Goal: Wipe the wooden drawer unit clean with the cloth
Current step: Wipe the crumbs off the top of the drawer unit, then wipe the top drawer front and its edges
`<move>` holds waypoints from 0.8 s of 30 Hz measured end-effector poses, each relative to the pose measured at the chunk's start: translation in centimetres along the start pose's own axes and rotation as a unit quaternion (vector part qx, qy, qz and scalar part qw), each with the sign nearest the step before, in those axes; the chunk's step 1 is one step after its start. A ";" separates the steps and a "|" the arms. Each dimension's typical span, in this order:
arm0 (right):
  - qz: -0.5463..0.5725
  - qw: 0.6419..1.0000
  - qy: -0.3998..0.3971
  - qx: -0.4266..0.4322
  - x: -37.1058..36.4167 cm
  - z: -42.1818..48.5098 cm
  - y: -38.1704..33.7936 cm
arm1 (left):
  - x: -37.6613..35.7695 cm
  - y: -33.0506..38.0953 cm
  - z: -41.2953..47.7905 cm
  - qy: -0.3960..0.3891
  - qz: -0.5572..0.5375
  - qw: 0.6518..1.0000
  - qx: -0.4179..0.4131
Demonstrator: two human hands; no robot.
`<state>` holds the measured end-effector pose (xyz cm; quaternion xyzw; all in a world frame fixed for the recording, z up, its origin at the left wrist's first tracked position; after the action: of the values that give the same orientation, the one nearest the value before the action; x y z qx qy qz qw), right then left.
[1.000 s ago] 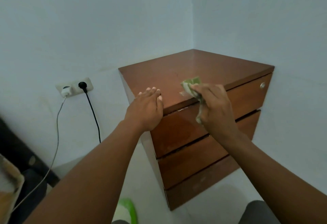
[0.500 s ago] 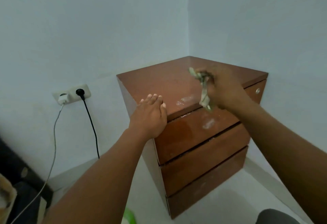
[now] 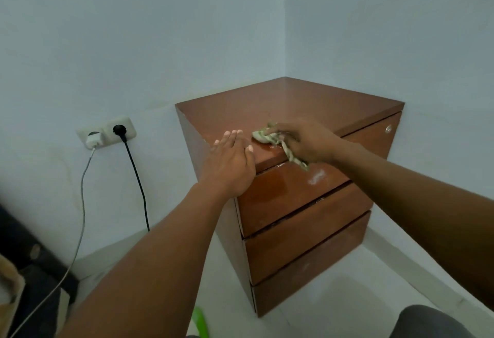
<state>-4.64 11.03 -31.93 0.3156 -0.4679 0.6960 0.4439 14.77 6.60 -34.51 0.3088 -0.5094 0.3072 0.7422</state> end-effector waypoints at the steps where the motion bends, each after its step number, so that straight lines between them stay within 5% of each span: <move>1: 0.009 0.999 0.019 0.040 0.1 -1.7 -0.6 | 0.0 0.0 0.0 0.001 -0.001 1.000 0.002; 3: 0.013 0.992 0.058 0.115 0.5 -5.4 -1.1 | -0.1 0.0 0.1 0.004 -0.002 1.000 0.004; 7: -0.022 0.990 -0.018 0.137 0.2 -10.4 0.7 | -0.2 0.1 0.3 0.014 0.000 1.000 0.001; 13: 0.023 0.962 0.263 0.064 4.5 -5.9 0.8 | -0.2 0.2 0.0 0.029 -0.004 1.000 0.008; 19: 0.028 0.974 0.201 -0.105 5.6 2.7 4.4 | -0.1 0.3 -0.2 0.030 -0.010 0.999 0.021; 22: -0.010 0.970 0.094 -0.223 5.1 3.5 8.3 | -0.3 0.1 0.1 0.028 -0.006 0.999 0.017; 24: -0.044 0.973 0.038 -0.224 4.3 3.6 8.7 | -0.4 0.0 0.2 0.026 -0.004 1.000 0.015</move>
<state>-14.25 7.62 -30.22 0.2022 -0.5803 0.5649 0.5506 14.50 6.37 -34.81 0.3136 -0.4845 0.3195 0.7516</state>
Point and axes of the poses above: each hand's wrist, its own z-axis towards the middle knuckle, its own x-axis out of the back of the hand, y = z × x, the point moved 2 cm from there along z, towards the middle knuckle, and after that the axes turned 5 degrees about z, right-handed, at the moved point
